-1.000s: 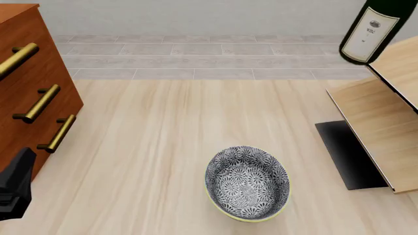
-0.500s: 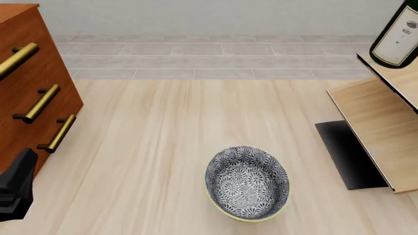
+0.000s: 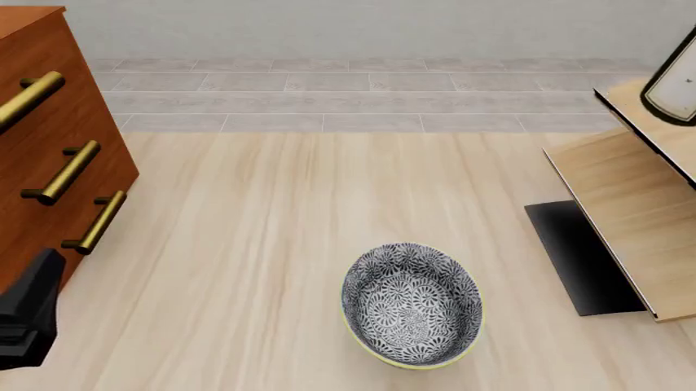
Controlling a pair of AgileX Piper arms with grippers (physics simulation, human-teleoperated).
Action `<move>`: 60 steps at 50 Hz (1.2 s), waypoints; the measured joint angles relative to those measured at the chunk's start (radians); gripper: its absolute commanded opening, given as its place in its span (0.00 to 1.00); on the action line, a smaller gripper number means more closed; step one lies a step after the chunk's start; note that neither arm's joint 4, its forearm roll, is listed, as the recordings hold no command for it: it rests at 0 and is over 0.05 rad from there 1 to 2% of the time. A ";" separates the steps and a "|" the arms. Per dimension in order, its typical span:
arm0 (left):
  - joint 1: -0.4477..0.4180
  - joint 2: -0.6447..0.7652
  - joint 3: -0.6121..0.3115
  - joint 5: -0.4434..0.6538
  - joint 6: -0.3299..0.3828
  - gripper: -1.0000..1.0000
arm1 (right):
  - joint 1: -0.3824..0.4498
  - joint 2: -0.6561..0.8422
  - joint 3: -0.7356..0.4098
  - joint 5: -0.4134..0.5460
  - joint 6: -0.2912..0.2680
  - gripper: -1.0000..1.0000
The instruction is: Put the wine bottle on the wine rack.
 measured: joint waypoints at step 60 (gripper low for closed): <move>0.009 0.000 0.003 0.006 -0.013 1.00 | -0.139 0.043 0.060 -0.012 0.189 0.00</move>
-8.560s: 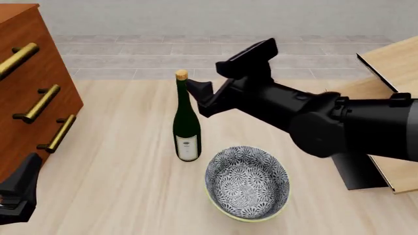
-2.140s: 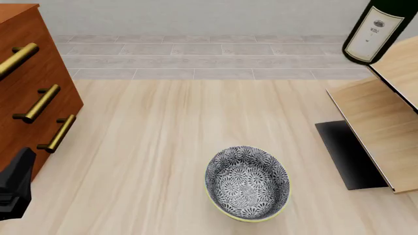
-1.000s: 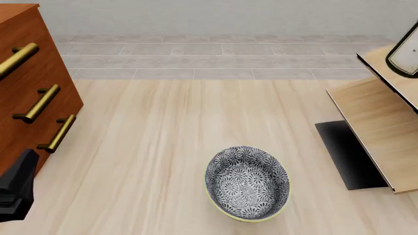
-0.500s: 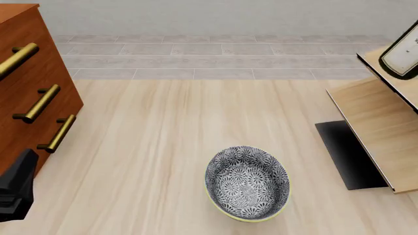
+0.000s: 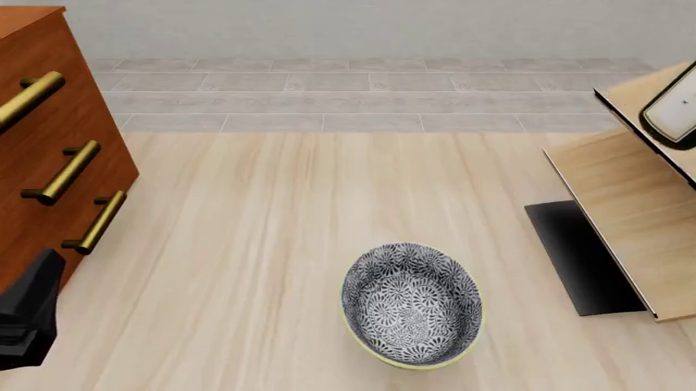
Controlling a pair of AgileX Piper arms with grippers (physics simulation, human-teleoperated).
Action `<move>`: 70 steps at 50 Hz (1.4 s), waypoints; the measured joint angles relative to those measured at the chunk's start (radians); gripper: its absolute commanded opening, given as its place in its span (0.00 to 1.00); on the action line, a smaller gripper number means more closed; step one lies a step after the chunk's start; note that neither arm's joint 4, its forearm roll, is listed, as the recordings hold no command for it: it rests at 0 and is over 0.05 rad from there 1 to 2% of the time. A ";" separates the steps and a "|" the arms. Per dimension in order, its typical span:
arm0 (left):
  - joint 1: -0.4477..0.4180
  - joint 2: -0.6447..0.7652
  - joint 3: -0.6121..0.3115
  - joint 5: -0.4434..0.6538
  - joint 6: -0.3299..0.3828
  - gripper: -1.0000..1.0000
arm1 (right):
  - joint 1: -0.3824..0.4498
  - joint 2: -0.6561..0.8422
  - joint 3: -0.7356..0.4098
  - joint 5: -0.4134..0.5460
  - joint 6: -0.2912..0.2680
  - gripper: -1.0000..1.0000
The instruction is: Put the wine bottle on the wine rack.
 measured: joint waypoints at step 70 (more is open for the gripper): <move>0.000 0.000 0.000 0.012 0.007 1.00 | -0.169 0.112 0.053 -0.128 0.046 0.00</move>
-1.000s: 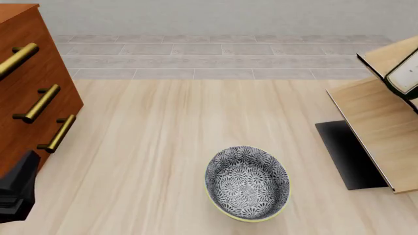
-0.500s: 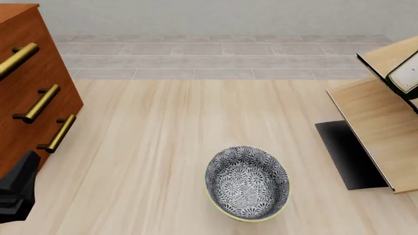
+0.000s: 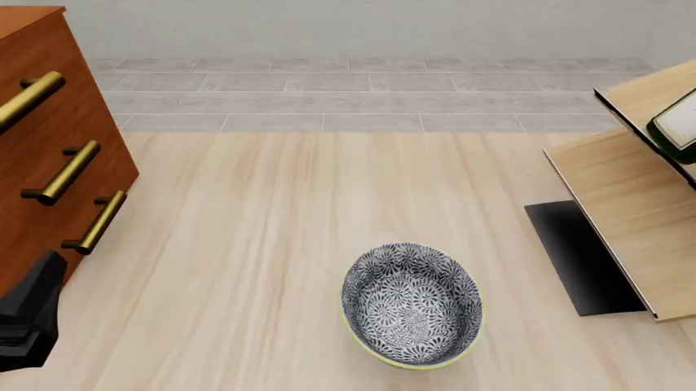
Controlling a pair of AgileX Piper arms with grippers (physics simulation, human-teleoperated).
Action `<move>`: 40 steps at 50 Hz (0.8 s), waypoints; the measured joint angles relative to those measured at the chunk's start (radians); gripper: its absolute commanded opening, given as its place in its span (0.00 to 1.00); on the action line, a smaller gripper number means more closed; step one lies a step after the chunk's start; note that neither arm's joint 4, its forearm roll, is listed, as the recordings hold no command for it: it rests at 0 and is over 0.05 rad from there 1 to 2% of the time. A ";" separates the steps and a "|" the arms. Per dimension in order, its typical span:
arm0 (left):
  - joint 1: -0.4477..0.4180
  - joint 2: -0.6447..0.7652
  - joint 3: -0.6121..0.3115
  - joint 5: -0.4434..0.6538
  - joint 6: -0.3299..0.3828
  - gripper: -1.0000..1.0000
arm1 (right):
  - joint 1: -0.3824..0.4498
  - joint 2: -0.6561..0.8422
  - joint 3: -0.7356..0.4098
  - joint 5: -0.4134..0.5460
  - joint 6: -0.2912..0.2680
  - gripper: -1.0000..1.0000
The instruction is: Put the wine bottle on the wine rack.
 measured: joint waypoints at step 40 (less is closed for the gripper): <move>0.002 0.001 0.000 0.007 0.006 1.00 | -0.074 0.106 0.009 -0.103 -0.007 0.00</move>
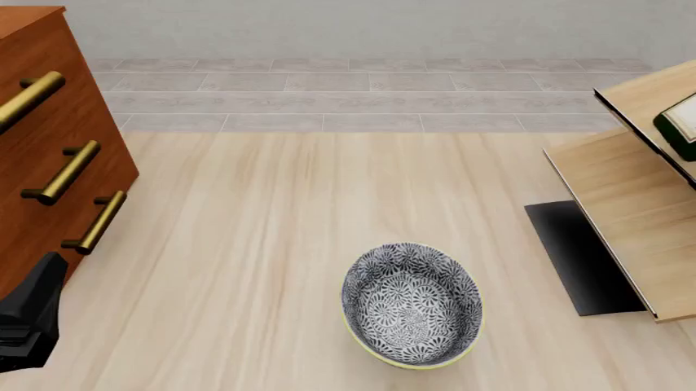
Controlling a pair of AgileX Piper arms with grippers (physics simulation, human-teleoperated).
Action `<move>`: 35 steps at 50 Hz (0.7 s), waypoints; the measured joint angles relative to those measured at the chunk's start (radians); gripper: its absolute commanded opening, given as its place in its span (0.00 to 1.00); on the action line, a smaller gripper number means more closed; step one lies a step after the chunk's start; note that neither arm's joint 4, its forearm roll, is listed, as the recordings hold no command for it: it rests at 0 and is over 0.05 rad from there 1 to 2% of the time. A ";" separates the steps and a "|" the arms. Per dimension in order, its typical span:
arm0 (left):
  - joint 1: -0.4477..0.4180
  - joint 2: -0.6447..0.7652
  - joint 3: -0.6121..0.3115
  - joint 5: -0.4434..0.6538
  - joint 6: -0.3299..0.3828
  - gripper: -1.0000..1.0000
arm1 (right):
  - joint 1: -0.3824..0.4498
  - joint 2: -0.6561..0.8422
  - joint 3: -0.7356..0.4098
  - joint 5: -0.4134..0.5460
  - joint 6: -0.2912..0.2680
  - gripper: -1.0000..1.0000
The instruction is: Put the wine bottle on the wine rack.
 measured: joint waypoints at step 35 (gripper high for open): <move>0.003 0.000 0.000 0.004 0.003 1.00 | -0.032 0.033 0.066 -0.090 0.018 0.00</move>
